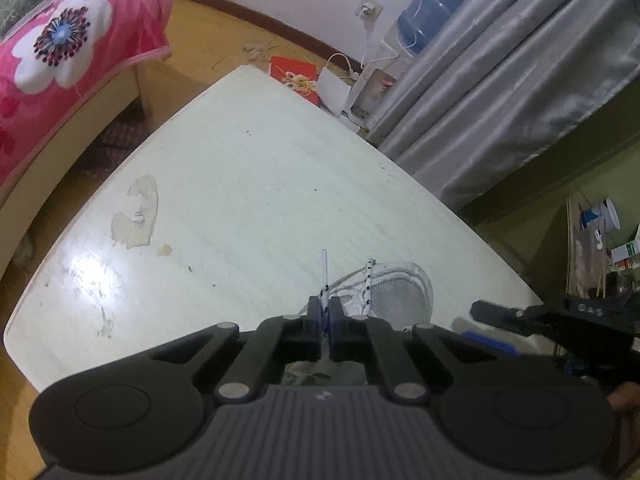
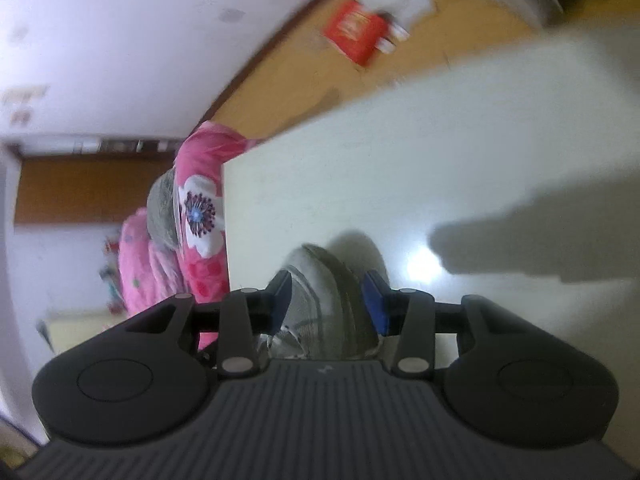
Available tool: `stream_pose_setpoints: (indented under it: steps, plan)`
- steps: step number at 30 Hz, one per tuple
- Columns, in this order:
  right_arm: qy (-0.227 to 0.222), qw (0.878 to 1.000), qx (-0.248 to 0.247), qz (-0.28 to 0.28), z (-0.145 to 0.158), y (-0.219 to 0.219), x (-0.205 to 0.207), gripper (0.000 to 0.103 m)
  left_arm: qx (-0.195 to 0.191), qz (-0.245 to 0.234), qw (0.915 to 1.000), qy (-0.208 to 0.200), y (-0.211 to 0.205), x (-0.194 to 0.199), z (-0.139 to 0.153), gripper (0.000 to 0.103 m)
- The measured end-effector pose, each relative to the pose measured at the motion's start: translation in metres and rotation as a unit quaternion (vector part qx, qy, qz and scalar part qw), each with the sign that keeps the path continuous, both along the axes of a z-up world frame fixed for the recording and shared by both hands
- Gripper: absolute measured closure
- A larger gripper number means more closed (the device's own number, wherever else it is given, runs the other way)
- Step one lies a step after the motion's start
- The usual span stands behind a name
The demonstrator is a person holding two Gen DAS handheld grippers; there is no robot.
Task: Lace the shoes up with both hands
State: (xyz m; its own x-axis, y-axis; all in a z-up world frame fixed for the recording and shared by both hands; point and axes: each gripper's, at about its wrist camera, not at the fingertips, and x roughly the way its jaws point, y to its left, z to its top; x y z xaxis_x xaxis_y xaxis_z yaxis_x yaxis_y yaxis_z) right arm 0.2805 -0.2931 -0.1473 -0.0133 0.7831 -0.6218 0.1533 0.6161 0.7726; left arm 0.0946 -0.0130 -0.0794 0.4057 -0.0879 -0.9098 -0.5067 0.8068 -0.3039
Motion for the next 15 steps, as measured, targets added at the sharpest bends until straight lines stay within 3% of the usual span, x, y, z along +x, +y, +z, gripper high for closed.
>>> stream_pose_setpoints:
  steps: [5, 7, 15]
  plan:
    - [0.104, 0.994, -0.005, -0.043, -0.027, -0.009, -0.011, 0.064, -0.009, 0.004, 0.9999, -0.005, 0.003, 0.000, -0.002, 0.099]
    - [0.126, 0.991, -0.009, -0.045, -0.034, -0.008, -0.016, 0.064, -0.004, -0.002, 1.0000, -0.007, 0.003, 0.001, -0.002, 0.099]
    - [0.072, 0.995, -0.058, 0.029, -0.023, 0.017, -0.021, 0.067, -0.011, -0.001, 0.9999, -0.009, 0.006, -0.001, -0.005, 0.099]
